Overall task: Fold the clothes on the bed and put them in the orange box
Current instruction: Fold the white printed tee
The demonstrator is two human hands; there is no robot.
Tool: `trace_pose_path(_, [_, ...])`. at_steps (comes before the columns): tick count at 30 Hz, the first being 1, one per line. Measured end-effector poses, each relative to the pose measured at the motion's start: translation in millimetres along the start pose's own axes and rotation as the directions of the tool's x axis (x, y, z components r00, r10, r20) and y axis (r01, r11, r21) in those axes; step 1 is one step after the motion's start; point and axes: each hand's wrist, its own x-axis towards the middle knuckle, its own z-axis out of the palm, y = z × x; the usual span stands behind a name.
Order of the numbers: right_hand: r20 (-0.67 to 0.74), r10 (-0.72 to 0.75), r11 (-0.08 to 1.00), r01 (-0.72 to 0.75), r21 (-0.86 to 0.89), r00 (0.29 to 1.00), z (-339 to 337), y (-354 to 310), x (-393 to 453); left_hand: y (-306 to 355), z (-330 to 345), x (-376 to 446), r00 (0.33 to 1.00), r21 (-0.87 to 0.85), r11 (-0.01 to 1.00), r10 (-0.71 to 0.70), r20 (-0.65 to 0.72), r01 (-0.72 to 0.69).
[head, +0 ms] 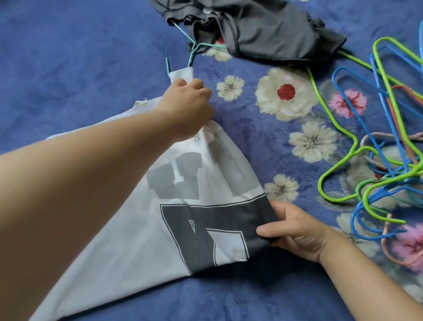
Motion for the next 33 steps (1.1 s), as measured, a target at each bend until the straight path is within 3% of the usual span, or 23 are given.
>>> trace_pose_path(6, [0.121, -0.047, 0.973, 0.072, -0.218, 0.992, 59.2, -8.6, 10.6, -42.7, 14.2, -66.1, 0.982, -0.268, 0.952, -0.172, -0.077, 0.145])
trace_pose_path(12, [0.21, 0.051, 0.92, 0.036, -0.39, 0.976, 134.3, 4.4, 39.9, -88.1, 56.9, -160.8, 0.931, -0.455, 0.849, -0.35, -0.104, 0.268])
trace_pose_path(17, [0.246, 0.125, 0.874, 0.011, -0.486, 0.961, 208.5, 35.6, 77.8, -121.6, 103.6, -237.6, 0.855, -0.412, 0.771, -0.516, 0.044, 0.486])
trace_pose_path(21, [0.265, 0.119, 0.856, 0.036, -0.516, 0.957, 255.6, 58.0, 109.8, -145.8, 134.5, -272.6, 0.801, -0.451, 0.694, -0.592, 0.084, 0.561])
trace_pose_path(24, [0.24, 0.115, 0.826, 0.041, -0.562, 0.964, 284.4, 83.7, 137.5, -167.2, 157.8, -293.4, 0.742, -0.599, 0.534, -0.652, 0.157, 0.596])
trace_pose_path(26, [0.207, 0.111, 0.807, 0.033, -0.59, 0.972, 294.5, 97.7, 149.3, -174.0, 170.1, -294.1, 0.791, -0.682, 0.53, -0.599, 0.12, 0.505])
trace_pose_path(27, [0.189, 0.108, 0.782, 0.034, -0.622, 0.976, 301.7, 105.1, 157.9, -179.3, 179.2, -296.3, 0.799, -0.727, 0.49, -0.586, 0.134, 0.481])
trace_pose_path(30, [0.138, 0.098, 0.656, 0.04, -0.754, 0.986, 314.8, 118.7, 171.5, -184.0, 193.1, -291.7, 0.783, -0.859, 0.221, -0.557, 0.277, 0.461])
trace_pose_path(33, [0.223, 0.084, 0.367, 0.177, -0.913, 0.971, 320.9, 136.6, 180.0, -184.7, 210.2, -293.8, 0.814, -0.888, 0.116, -0.466, 0.347, 0.445])
